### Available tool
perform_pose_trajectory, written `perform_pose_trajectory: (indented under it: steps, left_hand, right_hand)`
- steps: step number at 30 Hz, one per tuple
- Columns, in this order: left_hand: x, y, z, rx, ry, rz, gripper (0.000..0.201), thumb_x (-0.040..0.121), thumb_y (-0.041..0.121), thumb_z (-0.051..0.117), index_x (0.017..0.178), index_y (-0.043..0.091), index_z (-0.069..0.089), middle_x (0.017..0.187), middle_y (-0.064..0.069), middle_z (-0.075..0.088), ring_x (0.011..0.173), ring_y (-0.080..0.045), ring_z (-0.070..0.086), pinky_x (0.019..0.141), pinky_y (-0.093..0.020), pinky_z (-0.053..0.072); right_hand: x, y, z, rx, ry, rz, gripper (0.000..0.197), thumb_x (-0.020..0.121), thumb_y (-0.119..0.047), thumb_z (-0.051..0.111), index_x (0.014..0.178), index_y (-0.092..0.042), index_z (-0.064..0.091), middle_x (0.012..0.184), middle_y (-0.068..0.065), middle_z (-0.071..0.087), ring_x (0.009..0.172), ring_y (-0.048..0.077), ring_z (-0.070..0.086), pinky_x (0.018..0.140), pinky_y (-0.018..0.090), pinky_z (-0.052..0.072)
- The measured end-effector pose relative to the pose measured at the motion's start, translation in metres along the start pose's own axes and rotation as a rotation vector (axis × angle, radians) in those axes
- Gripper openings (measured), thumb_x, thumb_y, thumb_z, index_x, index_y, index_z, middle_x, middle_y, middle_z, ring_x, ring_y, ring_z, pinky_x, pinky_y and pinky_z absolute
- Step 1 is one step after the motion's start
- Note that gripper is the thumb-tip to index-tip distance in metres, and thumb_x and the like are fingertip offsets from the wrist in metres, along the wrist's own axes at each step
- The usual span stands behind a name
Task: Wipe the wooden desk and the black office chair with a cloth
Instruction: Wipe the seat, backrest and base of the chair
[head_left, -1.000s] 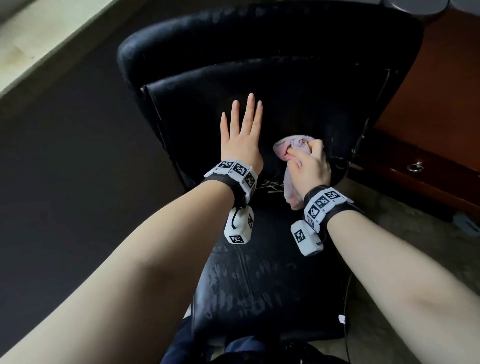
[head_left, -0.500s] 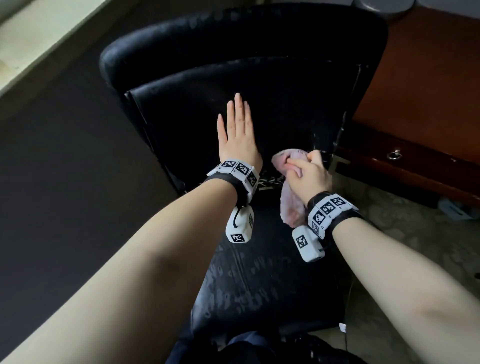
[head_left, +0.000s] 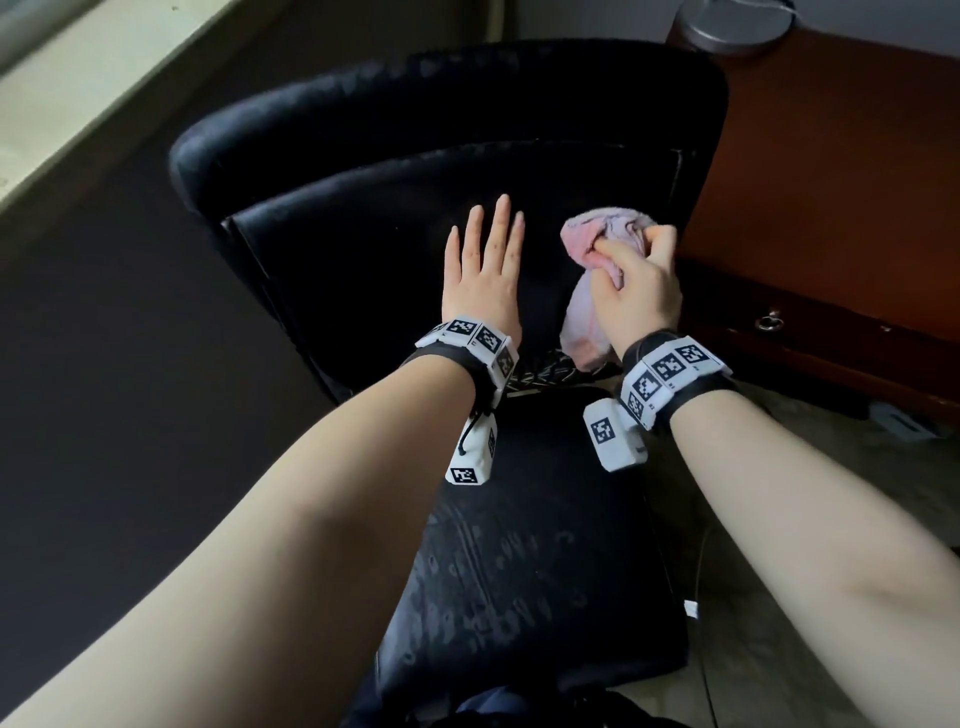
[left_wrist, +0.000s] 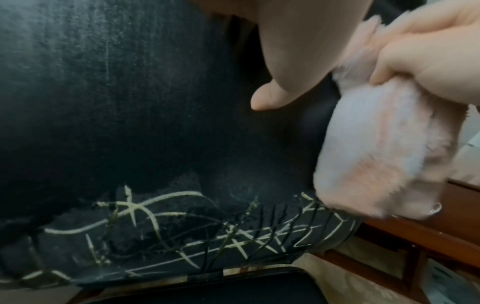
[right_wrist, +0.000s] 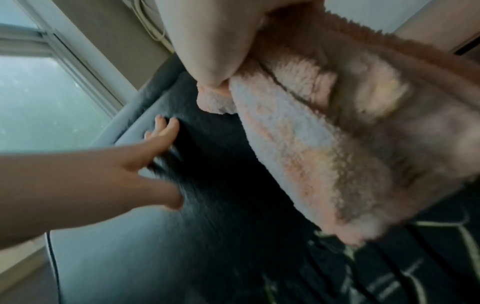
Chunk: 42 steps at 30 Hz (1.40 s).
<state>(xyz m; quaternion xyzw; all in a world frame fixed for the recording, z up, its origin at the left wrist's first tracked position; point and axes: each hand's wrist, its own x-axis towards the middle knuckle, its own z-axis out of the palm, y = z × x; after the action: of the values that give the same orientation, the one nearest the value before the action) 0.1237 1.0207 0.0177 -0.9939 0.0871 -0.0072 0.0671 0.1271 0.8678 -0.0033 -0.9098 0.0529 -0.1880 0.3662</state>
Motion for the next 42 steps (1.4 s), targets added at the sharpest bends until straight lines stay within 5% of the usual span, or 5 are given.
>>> perform_pose_trajectory:
  steps: [9,16,24,30,42]
  left_hand:
    - [0.001,-0.001,0.0,0.032,-0.056,0.002,0.094,0.082,0.009,0.048,0.148,0.009,-0.018,0.155,-0.01,-0.024,0.143,-0.034,-0.018,0.115,-0.048,-0.008]
    - [-0.002,0.003,-0.007,0.053,-0.112,-0.033,0.092,0.085,0.013,0.047,0.147,0.01,-0.021,0.154,-0.009,-0.027,0.142,-0.033,-0.021,0.115,-0.049,-0.007]
    - [-0.011,0.04,-0.012,-0.045,0.043,0.061,0.08,0.089,0.016,0.04,0.15,0.01,-0.011,0.156,-0.009,-0.022,0.145,-0.027,-0.017,0.118,-0.044,-0.006]
    - [0.007,0.026,-0.02,-0.059,-0.038,0.034,0.099,0.076,0.004,0.047,0.149,0.025,-0.017,0.154,-0.004,-0.029,0.143,-0.029,-0.022,0.113,-0.051,-0.012]
    - [0.012,0.017,-0.007,-0.024,-0.002,0.043,0.101,0.076,0.001,0.047,0.148,0.026,-0.019,0.154,-0.003,-0.029,0.143,-0.028,-0.022,0.113,-0.05,-0.013]
  right_hand:
    - [-0.036,0.013,0.018,-0.115,-0.27,0.249,0.021,0.084,-0.015,0.054,0.074,-0.03,0.045,0.112,0.011,0.052,0.098,0.033,0.054,0.083,0.039,0.043]
    - [-0.06,0.044,0.024,-0.353,-0.599,0.258,0.025,0.093,-0.027,0.046,0.105,-0.032,0.068,0.121,0.003,0.037,0.107,0.026,0.05,0.08,0.031,0.038]
    - [-0.049,0.033,-0.029,-0.094,-0.237,0.217,0.017,0.088,-0.019,0.054,0.087,-0.027,0.069,0.105,0.005,0.043,0.078,0.023,0.047,0.064,0.024,0.032]
    - [-0.003,0.04,-0.049,0.021,0.071,0.061,0.028,0.083,-0.011,0.056,0.103,-0.022,0.072,0.117,0.007,0.048,0.095,0.03,0.056,0.084,0.038,0.046]
    - [0.028,0.046,-0.036,0.142,-0.048,0.199,0.039,0.09,-0.013,0.047,0.124,-0.023,0.062,0.127,-0.004,0.047,0.106,0.021,0.056,0.098,0.038,0.044]
